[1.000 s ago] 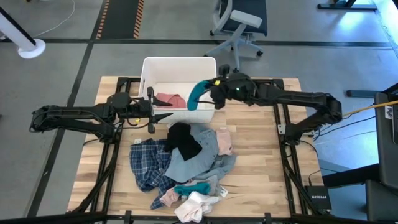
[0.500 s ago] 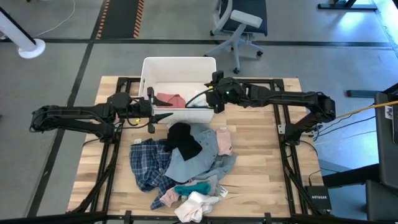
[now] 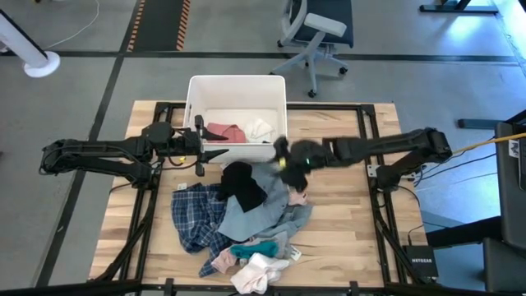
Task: Sort clothes
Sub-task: Put the blue sock into the white bin
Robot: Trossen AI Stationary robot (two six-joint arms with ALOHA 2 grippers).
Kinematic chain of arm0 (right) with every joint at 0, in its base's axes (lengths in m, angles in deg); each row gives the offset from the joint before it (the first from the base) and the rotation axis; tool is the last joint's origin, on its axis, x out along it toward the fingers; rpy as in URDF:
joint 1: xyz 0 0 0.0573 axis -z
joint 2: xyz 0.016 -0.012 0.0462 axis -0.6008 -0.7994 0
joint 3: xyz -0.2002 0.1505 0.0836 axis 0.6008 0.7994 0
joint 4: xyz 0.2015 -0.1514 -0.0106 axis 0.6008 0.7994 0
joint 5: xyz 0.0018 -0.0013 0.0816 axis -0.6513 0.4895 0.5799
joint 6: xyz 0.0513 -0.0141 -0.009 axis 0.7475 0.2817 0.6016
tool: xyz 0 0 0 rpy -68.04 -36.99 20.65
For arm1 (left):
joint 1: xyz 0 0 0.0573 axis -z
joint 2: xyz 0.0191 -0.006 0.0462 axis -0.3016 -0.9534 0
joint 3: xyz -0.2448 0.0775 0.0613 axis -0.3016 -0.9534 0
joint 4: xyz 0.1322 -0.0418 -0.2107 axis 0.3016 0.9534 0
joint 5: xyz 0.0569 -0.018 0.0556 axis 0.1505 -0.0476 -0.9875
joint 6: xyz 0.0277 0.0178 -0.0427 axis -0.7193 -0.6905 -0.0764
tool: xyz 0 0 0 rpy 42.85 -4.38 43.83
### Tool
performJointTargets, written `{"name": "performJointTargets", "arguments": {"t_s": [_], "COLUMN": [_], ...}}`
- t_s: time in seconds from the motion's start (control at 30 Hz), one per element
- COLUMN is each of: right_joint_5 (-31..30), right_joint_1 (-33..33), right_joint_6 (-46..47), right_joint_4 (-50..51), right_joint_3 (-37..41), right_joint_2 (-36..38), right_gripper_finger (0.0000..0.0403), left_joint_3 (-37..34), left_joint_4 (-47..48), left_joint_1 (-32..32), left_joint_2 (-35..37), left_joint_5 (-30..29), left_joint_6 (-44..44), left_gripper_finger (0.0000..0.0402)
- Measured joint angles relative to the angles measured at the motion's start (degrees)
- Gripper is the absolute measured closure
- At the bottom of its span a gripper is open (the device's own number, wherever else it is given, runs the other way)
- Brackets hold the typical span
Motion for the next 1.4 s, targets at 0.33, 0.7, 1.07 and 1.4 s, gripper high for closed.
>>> {"name": "performJointTargets", "arguments": {"t_s": [0.33,0.7,1.07,1.4], "right_joint_5": [-0.17,-0.26,0.6,5.91], "right_joint_1": [-14.19,-21.78,-22.32,-22.36], "right_joint_6": [8.66,11.79,23.75,35.54], "right_joint_4": [-4.42,-13.37,-18.34,-23.43], "right_joint_3": [6.43,9.43,9.43,9.43], "right_joint_2": [-0.02,-4.31,-12.03,-13.73], "right_gripper_finger": [0.0189,0.0189,0.0189,0.0189], "left_joint_3": [0.0,-0.02,-0.07,-0.07], "left_joint_4": [-0.01,-0.1,1.56,1.56], "left_joint_1": [0.0,0.0,0.0,0.0], "left_joint_2": [-0.02,-0.04,-0.04,-0.04], "left_joint_5": [0.0,0.0,0.0,0.01], "left_joint_6": [0.56,2.02,1.59,0.5], "left_gripper_finger": [0.0242,0.0242,0.0242,0.0242]}}
